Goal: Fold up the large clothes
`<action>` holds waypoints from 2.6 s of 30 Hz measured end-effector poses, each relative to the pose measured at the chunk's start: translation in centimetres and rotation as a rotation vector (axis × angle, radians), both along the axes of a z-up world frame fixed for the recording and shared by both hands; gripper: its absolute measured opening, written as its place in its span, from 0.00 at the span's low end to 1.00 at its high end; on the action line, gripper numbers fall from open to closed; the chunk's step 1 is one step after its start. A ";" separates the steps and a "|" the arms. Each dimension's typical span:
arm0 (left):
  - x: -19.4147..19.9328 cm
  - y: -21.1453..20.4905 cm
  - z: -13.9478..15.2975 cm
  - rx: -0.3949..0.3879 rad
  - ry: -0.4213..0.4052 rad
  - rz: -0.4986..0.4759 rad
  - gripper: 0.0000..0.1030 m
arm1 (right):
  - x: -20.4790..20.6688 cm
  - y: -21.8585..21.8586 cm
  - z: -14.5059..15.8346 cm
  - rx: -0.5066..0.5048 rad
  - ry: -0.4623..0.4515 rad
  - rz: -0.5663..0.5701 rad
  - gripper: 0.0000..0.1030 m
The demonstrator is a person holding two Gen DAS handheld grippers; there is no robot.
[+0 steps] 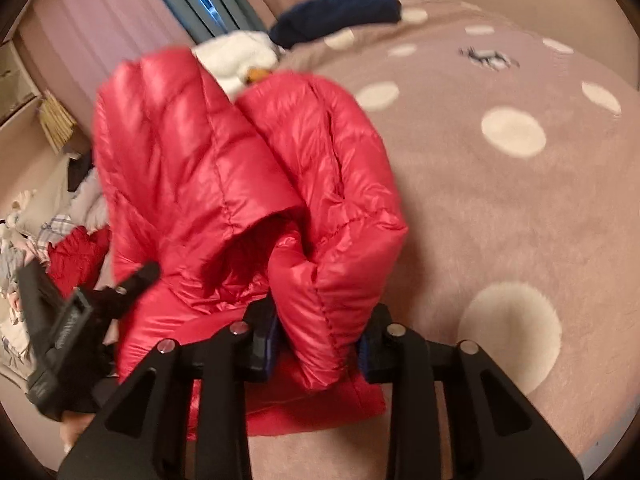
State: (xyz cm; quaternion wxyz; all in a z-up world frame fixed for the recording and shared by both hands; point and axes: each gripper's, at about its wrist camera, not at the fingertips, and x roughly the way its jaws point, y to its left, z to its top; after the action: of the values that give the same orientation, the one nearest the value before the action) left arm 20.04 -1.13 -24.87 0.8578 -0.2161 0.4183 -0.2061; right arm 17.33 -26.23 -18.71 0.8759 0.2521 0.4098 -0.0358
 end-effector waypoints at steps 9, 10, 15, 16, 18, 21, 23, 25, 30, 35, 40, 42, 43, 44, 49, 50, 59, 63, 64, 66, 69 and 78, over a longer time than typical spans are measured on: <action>0.7 -0.3 -2.1 -0.011 0.030 -0.021 1.00 | 0.7 0.7 -2.8 -0.063 0.083 0.010 0.32; 0.5 -0.6 -1.9 0.013 0.012 -0.014 1.00 | 0.9 0.4 -3.1 -0.041 0.088 0.022 0.32; 0.2 -0.9 -1.8 0.065 -0.015 0.006 1.00 | 1.4 -0.5 -3.3 0.006 0.104 0.035 0.32; 0.4 -0.7 -1.8 0.062 -0.008 0.002 1.00 | 1.4 -0.4 -3.2 -0.006 0.103 0.035 0.32; 1.2 -1.0 -1.7 0.050 0.003 -0.001 1.00 | 1.2 0.0 -3.0 -0.024 0.096 0.029 0.32; 1.7 -1.0 -1.9 0.056 -0.010 0.007 1.00 | 1.3 0.4 -3.0 -0.050 0.096 0.028 0.32; 1.6 -1.5 -1.9 0.068 -0.022 0.014 1.00 | 1.2 1.2 -2.9 -0.073 0.099 0.030 0.33; 1.7 -1.4 -1.8 0.036 -0.002 0.016 1.00 | 1.1 1.6 -2.8 -0.075 0.098 0.029 0.33; 1.9 0.7 -0.9 -0.039 0.097 0.036 1.00 | 0.3 0.0 -2.7 0.037 0.067 -0.003 0.51; -0.2 6.1 4.3 0.007 -0.057 0.231 1.00 | -0.5 -1.1 -1.5 0.033 0.046 -0.056 0.80; 0.8 11.4 7.8 0.001 -0.156 0.398 1.00 | -1.7 -1.3 1.3 -0.028 0.019 -0.065 0.81; 1.4 11.4 8.7 -0.018 -0.159 0.422 1.00 | -3.1 -1.2 3.2 -0.045 -0.015 -0.059 0.82; 2.6 11.3 8.8 -0.029 -0.162 0.422 1.00 | -3.5 -1.0 4.3 -0.072 -0.027 -0.065 0.83; 3.4 10.7 8.2 -0.025 -0.148 0.410 0.99 | -3.7 -1.0 5.5 -0.110 -0.045 -0.083 0.85; 6.6 7.1 7.0 0.032 -0.089 0.331 0.82 | -3.6 0.1 11.1 -0.176 -0.216 -0.075 0.86; 6.7 6.4 6.9 0.017 -0.092 0.312 0.82 | -2.7 0.5 11.8 -0.170 -0.244 -0.040 0.86; 9.1 2.2 4.3 0.133 -0.120 0.215 0.81 | 8.5 1.1 9.4 -0.074 -0.197 0.053 0.69; 8.4 0.1 3.2 0.195 -0.191 0.173 0.81 | 9.3 0.3 3.0 -0.006 -0.081 0.059 0.68; 8.5 -0.4 3.1 0.204 -0.187 0.170 0.81 | 9.3 -0.3 1.7 0.018 -0.087 0.055 0.68; 8.7 -1.7 3.0 0.240 -0.198 0.167 0.81 | 9.5 -1.4 0.2 0.051 -0.067 0.041 0.68; 8.5 -2.9 2.4 0.294 -0.238 0.171 0.81 | 9.4 -0.8 -0.4 -0.047 -0.056 0.042 0.68; 8.1 -1.7 2.6 0.271 -0.233 0.182 0.83 | 9.7 -1.1 -1.2 -0.080 -0.062 0.029 0.75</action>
State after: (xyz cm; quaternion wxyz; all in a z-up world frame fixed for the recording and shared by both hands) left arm 28.10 -2.86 -22.26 0.9367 -0.1104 0.3189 -0.0930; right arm 27.02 -27.33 -19.87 0.8979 0.2118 0.3845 -0.0316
